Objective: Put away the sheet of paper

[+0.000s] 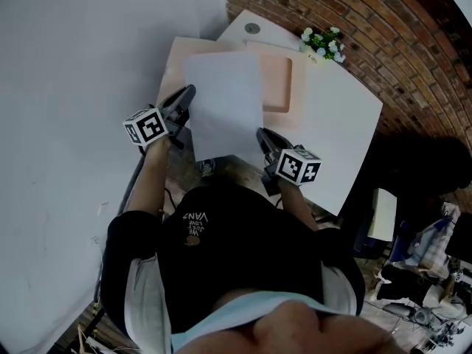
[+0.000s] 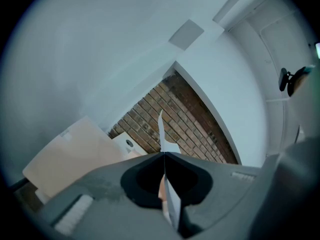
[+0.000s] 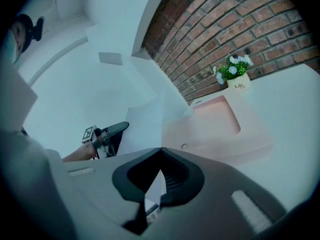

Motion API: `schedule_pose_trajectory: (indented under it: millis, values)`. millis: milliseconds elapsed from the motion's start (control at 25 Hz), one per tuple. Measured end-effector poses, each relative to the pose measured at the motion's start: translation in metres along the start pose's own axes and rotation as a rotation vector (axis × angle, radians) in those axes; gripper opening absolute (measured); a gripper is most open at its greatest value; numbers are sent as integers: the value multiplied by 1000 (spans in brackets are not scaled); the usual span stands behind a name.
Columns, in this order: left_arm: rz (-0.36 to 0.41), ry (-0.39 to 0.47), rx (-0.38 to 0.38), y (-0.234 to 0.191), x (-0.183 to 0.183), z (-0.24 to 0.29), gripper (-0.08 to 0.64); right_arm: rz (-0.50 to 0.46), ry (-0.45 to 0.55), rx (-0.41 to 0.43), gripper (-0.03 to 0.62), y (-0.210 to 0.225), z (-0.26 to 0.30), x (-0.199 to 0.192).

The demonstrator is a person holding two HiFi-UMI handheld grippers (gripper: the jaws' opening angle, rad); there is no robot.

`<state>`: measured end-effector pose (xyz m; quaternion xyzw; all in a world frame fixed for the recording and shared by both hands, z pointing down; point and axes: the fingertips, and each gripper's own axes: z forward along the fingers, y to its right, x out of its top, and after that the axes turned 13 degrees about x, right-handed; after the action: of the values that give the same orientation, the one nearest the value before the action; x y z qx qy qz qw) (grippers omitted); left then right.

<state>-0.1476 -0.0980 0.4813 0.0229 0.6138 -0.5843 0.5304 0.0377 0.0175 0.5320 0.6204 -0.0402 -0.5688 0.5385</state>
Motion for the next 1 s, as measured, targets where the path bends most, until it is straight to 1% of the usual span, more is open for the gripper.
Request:
schedule_pose_trajectory:
  millis: [360,600,800,1000]
  values:
    - [7,-60,-60,-12,24,36,0,24,47,-64,-2,11,27,15]
    - [11,-110,-80,-28,35,56,0,45,79,-101,-2,16,45,21]
    - [4,-150,-116,-36,39,73,0,57,106,-145,-2,23,55,23]
    - [22,-185,-134,-41,46,82,0,70,130,-175,-2,21,65,24]
